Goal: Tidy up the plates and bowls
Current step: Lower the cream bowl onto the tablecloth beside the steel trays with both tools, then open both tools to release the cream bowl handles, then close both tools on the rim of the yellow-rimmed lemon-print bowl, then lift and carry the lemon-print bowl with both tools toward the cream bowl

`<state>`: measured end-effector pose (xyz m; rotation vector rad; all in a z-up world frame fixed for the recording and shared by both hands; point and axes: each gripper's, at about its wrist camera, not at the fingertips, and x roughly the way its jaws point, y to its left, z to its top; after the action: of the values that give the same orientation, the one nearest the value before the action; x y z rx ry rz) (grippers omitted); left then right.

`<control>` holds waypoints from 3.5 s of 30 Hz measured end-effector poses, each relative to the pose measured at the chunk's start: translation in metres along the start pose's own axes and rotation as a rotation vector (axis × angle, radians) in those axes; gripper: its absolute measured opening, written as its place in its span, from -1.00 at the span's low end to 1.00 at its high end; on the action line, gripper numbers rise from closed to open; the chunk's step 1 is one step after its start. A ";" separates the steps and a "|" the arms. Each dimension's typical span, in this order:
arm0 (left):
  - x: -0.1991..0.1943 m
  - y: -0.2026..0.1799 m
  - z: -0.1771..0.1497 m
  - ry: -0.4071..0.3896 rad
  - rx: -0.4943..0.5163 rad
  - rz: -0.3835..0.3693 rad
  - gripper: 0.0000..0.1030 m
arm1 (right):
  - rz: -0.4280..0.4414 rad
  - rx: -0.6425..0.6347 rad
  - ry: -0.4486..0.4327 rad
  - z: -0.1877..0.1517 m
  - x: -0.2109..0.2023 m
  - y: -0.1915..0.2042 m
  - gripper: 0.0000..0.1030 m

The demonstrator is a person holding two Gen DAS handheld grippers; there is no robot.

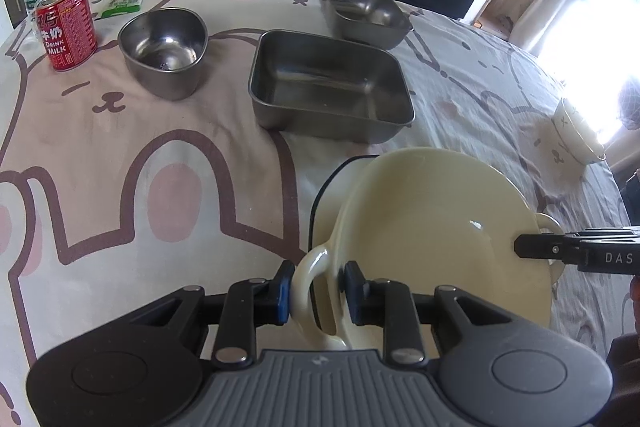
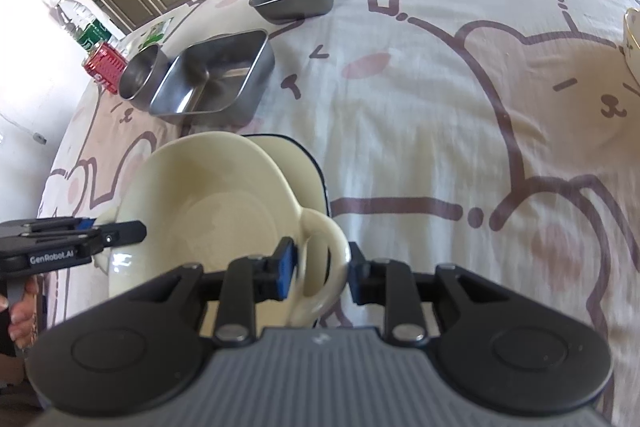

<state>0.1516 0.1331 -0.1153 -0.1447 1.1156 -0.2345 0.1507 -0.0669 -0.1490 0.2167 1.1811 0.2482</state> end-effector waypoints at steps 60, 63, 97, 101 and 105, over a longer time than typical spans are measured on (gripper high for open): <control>-0.033 -0.285 0.094 -0.450 0.131 -0.108 1.00 | -0.373 0.106 -0.627 0.026 -0.176 -0.192 1.00; -0.003 -0.313 0.107 -0.427 0.140 -0.139 1.00 | -0.421 0.164 -0.636 0.034 -0.175 -0.230 1.00; 0.227 -0.421 0.170 -0.125 0.304 -0.163 -0.76 | -0.390 0.371 -0.490 0.080 -0.066 -0.377 -0.66; 0.233 -0.423 0.173 -0.111 0.296 -0.173 -0.80 | -0.400 0.367 -0.490 0.083 -0.070 -0.374 -0.70; 0.239 -0.419 0.177 -0.087 0.255 -0.200 -0.80 | -0.399 0.363 -0.466 0.085 -0.067 -0.377 -0.70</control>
<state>0.3631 -0.3334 -0.1493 -0.0386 0.9756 -0.5418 0.2345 -0.4496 -0.1702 0.3293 0.7737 -0.3565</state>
